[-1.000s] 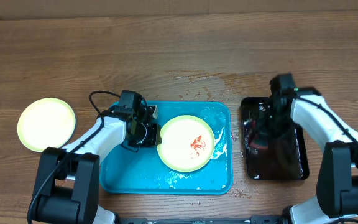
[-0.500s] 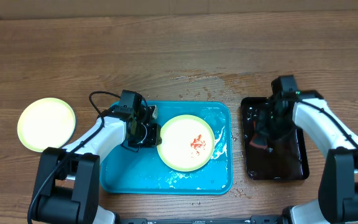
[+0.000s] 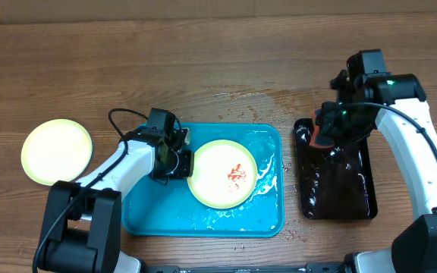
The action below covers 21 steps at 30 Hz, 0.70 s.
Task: Clean dirty plates on tray and stack at the side
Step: 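Carry the sponge with the right gripper onto the yellow plate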
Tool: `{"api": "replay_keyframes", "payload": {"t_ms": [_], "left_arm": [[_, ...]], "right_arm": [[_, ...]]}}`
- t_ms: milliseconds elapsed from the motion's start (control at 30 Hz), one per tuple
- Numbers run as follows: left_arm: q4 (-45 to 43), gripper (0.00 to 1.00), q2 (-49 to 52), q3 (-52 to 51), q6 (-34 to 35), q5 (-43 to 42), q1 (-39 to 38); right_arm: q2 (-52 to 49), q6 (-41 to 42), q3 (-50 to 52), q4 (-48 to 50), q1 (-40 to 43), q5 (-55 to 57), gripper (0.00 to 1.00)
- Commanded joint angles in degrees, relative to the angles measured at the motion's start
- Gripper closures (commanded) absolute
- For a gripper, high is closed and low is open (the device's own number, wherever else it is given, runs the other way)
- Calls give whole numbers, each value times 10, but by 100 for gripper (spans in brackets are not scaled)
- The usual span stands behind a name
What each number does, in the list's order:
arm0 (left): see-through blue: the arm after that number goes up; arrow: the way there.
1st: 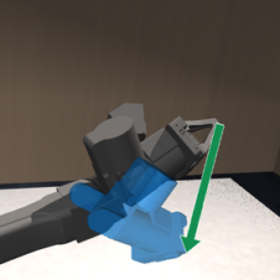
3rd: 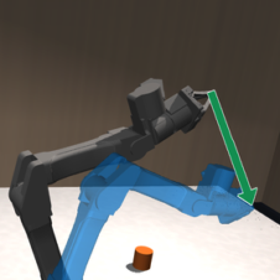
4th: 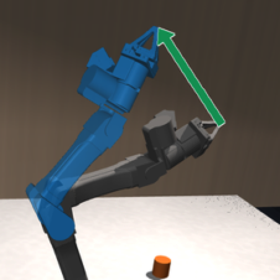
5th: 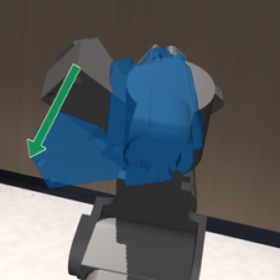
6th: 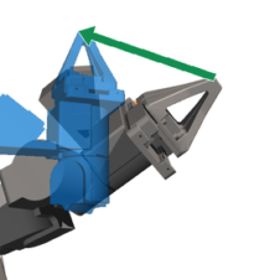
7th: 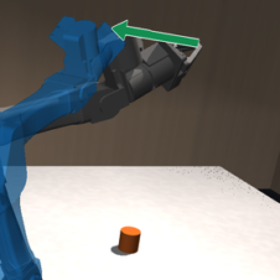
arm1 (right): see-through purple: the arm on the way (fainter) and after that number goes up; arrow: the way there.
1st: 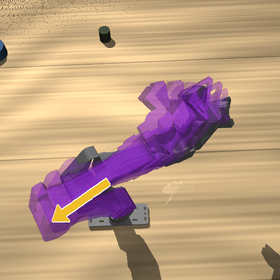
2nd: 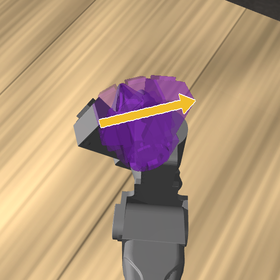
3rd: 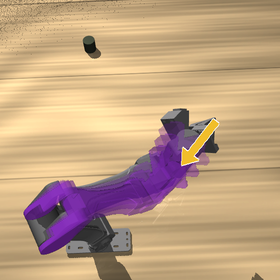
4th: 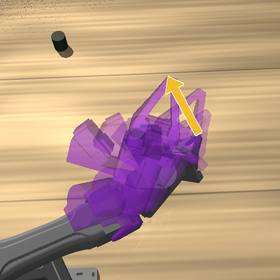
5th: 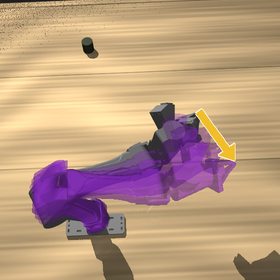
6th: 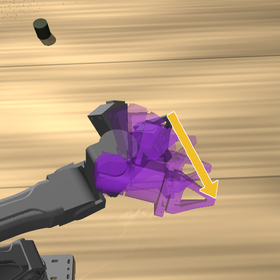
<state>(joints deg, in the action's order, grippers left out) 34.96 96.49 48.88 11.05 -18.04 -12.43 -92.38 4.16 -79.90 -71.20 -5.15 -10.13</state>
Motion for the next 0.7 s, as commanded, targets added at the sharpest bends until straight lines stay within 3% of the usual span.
{"api": "replay_keyframes", "payload": {"t_ms": [0, 167, 267, 500, 667], "left_arm": [[9, 96, 16, -5, 7, 112, 3], [26, 96, 16, 22, 8, 137, 3], [35, 96, 16, 39, 8, 140, 2], [37, 96, 16, 50, 8, 134, -2], [17, 96, 16, 50, 7, 83, -4]], "right_arm": [[8, -42, -12, 2, -32, -47, 96], [8, -37, -11, 11, -106, -70, 96], [7, 24, -7, 46, -165, -71, 96], [-21, 254, 51, 214, -256, -69, 96], [-54, 291, 89, 263, -281, -82, 96]]}}
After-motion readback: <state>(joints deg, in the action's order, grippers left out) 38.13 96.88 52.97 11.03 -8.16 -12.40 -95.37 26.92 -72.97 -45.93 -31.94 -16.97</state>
